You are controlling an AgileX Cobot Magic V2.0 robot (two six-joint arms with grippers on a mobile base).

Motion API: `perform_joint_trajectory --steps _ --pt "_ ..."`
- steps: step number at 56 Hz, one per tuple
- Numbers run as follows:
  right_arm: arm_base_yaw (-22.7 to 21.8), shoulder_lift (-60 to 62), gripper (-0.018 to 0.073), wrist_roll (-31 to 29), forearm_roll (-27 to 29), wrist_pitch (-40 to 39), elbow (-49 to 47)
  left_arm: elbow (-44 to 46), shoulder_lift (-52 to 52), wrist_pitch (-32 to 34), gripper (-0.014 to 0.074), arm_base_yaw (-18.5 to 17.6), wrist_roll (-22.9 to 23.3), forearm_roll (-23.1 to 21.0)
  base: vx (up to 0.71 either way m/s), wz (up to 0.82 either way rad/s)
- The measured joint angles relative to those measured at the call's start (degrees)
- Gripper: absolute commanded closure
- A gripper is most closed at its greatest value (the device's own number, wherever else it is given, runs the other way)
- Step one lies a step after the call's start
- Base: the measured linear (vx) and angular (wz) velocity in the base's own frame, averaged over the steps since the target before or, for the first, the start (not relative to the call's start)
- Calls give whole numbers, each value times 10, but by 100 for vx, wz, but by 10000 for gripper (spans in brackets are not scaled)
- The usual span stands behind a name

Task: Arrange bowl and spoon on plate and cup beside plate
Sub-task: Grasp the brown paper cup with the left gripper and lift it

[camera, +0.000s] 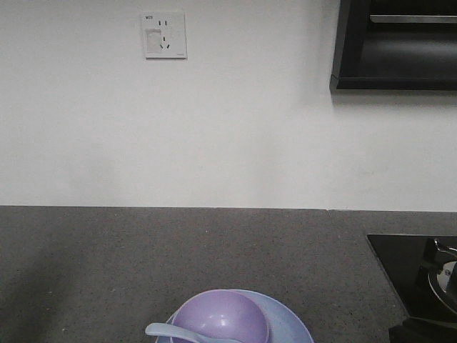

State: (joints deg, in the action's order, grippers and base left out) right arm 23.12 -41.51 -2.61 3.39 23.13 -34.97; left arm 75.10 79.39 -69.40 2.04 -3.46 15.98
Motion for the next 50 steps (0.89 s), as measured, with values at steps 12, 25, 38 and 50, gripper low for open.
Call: perform_joint_trajectory --steps 12,25,38,50 --pt "0 0 568 0 0 0 0 0 9 31 6 24 -1 1 0 0" --pt "0 0 568 -1 0 0 0 0 51 55 10 35 -5 1 0 0" --pt "0 0 568 -1 0 0 0 0 89 66 125 35 -5 1 0 0" --pt "0 0 568 -1 0 0 0 0 92 81 507 35 -6 1 0 0"
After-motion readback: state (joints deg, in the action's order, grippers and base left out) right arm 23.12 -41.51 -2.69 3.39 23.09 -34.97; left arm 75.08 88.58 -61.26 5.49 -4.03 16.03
